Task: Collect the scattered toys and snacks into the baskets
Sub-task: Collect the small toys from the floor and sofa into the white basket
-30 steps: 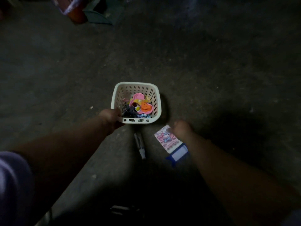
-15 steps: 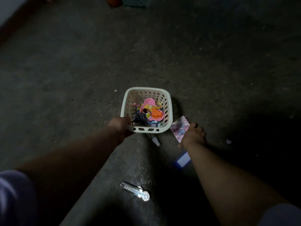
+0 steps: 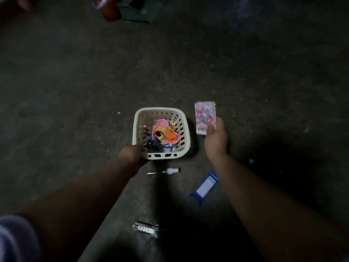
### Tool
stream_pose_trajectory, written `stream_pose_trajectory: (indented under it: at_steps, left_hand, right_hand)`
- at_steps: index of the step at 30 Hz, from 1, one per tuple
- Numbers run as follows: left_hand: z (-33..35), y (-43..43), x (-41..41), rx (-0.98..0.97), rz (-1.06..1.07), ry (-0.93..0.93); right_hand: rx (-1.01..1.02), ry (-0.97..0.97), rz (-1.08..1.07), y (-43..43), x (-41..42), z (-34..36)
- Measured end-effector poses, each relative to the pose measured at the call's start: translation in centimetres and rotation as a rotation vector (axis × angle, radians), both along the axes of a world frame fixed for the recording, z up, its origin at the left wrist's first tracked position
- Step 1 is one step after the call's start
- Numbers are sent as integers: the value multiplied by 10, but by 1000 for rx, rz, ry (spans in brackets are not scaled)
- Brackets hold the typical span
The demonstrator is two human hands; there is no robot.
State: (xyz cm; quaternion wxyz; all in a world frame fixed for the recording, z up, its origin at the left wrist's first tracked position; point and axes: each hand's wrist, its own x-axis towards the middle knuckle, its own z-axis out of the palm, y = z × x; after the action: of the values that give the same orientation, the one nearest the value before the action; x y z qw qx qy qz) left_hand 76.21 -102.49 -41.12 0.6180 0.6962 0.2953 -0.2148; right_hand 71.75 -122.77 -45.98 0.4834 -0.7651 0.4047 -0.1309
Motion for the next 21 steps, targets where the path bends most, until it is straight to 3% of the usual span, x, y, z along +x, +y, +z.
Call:
stream_pose_trajectory:
  at_steps: [2,5,7,11,13,15,17,19,21]
  left_hand:
    - [2,7,0,-11,-13,11]
    - [4,23,-1,-26,-49,29]
    - [5,34,-2,-40,-48,36]
    - [3,55,-6,-114,-76,48]
    - [1,65,-11,-149,-77,57]
    - [-1,73,-15,-168,-63,56]
    - [-4,82,-19,-172,-36,65]
    - [-9,88,-20,-179,-13,67]
    - [-11,90,-19,-187,-3,64]
  right_hand:
    - [82,-164,94,14,8,28]
    - [-16,-211,388,39,16,64]
    - [-117,-130,634,55,18,81]
    - [-474,239,1093,80,13,87]
    - [-350,264,1072,83,8,83]
    - [-70,103,831,77,6,80]
    - [-123,76,683,67,0,70]
    - [-187,317,748,54,-10,54]
    - [-208,744,1002,47,-26,30]
